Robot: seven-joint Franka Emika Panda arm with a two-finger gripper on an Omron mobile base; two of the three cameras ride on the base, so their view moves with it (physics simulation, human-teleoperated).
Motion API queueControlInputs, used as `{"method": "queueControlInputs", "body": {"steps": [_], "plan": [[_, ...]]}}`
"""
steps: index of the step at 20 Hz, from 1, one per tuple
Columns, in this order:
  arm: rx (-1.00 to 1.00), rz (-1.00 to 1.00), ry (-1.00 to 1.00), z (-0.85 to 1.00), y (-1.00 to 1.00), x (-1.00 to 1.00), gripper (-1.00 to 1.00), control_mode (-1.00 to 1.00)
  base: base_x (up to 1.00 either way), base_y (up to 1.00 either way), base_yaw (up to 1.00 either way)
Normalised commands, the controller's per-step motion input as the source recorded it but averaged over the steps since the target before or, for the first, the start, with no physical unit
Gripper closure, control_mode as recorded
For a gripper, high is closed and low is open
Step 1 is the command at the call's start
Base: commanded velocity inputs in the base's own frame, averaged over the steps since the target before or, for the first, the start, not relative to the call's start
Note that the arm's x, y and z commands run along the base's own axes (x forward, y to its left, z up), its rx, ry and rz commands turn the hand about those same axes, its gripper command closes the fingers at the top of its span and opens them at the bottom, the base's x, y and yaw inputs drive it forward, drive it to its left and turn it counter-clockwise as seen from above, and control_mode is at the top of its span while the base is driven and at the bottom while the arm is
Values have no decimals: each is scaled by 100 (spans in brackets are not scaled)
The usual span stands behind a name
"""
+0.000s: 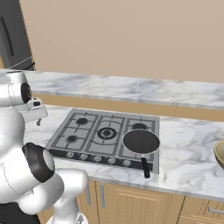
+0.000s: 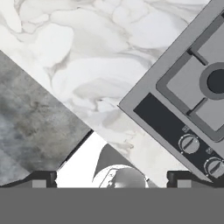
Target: Place the chicken drumstick on the plate and place the tomato on the same plate.
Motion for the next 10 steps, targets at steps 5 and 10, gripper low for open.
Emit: {"method": "queueControlInputs", "body": {"steps": [5, 10], "plan": [[0, 0, 0, 19, -76, -2, -100, -100, 0, 0, 0], [1, 0, 0, 29, -76, -5, -100, -100, 0, 0, 0]]}}
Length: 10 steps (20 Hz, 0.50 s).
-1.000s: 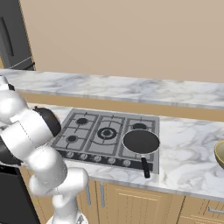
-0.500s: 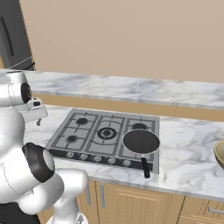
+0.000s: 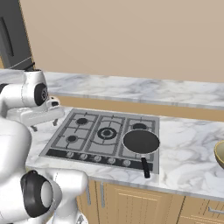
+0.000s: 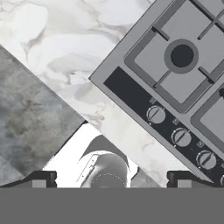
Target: Place the chicken drumstick on the plate and place the tomato on the same plate.
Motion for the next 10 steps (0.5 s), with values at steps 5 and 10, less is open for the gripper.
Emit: {"method": "queueControlInputs", "body": {"steps": [5, 10], "plan": [[0, 0, 0, 26, -73, -9, -100, -100, 0, 0, 0], [0, 0, 0, 22, -73, -9, -100, -100, 0, 0, 0]]}}
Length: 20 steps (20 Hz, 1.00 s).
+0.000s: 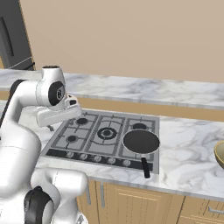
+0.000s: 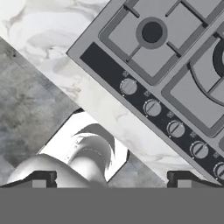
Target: Place the chicken drumstick on the plate and place the tomato on the same plate.
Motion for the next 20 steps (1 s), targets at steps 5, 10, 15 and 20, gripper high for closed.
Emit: {"method": "queueControlInputs", "body": {"steps": [5, 10, 15, 20], "plan": [[0, -3, 0, 24, -69, -6, -100, -100, 0, 0, 0], [0, -4, 0, 19, -71, -8, -100, -100, 0, 0, 0], [0, -12, 0, 10, -74, -8, -100, -100, 0, 0, 0], [-1, -36, 0, -4, -64, -6, -100, -100, 0, 0, 0]]}}
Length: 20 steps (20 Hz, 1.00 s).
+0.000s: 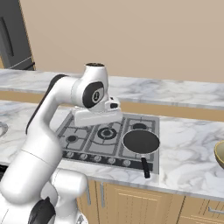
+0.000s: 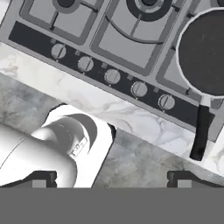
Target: Place the chicken drumstick on the plate and place the tomato on the same plate.
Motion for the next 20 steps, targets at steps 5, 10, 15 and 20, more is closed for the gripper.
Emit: {"method": "queueControlInputs", "body": {"steps": [5, 10, 15, 20], "plan": [[-3, -45, 0, -2, -57, -1, -100, -100, 0, 0, 0], [-4, -48, 0, -4, -55, 0, -100, -100, 0, 0, 0], [-5, -50, -2, -8, -53, 0, -100, -100, 0, 0, 0], [-11, -31, -2, 0, -65, 0, -100, -100, 0, 0, 0]]}}
